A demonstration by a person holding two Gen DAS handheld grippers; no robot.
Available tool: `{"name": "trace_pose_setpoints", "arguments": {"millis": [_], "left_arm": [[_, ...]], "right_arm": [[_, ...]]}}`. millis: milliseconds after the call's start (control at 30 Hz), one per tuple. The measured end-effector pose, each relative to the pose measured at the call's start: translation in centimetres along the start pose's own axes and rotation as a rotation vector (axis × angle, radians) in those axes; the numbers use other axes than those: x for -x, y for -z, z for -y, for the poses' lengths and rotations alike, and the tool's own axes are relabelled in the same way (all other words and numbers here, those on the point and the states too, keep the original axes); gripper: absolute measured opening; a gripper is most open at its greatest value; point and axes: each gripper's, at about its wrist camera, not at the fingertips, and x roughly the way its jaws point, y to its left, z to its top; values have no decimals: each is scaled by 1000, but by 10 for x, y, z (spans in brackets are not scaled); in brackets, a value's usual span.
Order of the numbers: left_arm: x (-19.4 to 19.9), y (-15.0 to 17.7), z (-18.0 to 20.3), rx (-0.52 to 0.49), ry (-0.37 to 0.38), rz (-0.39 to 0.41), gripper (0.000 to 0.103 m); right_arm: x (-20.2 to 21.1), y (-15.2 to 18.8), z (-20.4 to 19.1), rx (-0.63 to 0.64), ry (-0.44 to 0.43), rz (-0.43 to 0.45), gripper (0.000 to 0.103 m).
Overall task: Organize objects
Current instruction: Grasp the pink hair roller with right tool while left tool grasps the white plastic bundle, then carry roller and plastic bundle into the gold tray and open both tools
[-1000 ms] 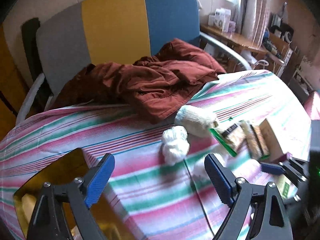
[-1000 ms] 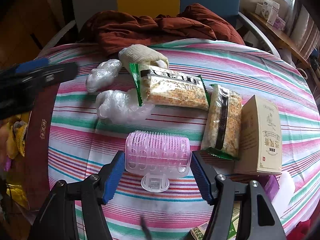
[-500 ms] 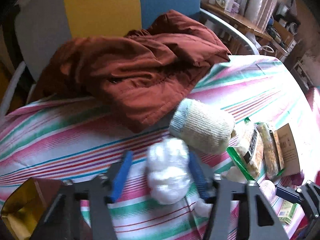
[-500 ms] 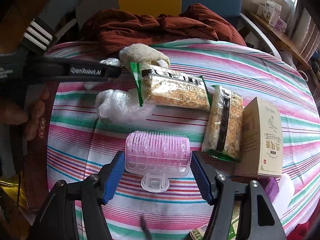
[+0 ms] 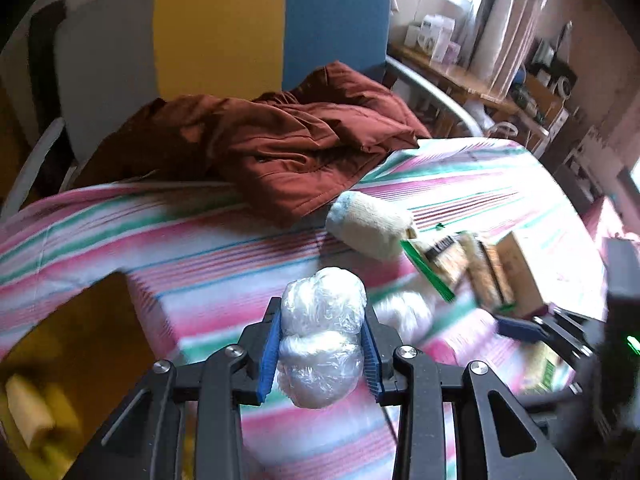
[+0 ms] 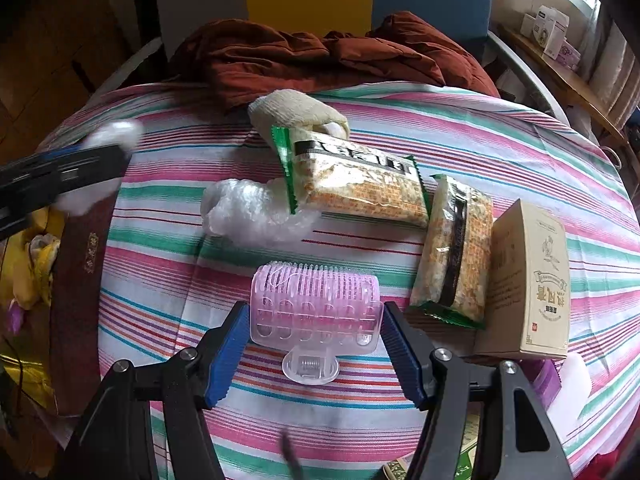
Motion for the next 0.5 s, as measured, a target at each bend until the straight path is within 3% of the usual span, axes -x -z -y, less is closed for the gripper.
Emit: {"name": "trace_pose_setpoints", "arguments": {"millis": [167, 333, 500], "left_arm": [[62, 28, -30, 58, -20, 74, 36], [124, 70, -81, 170, -86, 152, 37], [157, 123, -122, 278, -141, 167, 37]], "right_arm": [[4, 0, -6, 14, -21, 30, 67], [18, 2, -13, 28, -63, 101, 67], [24, 3, -26, 63, -83, 144, 67]]}}
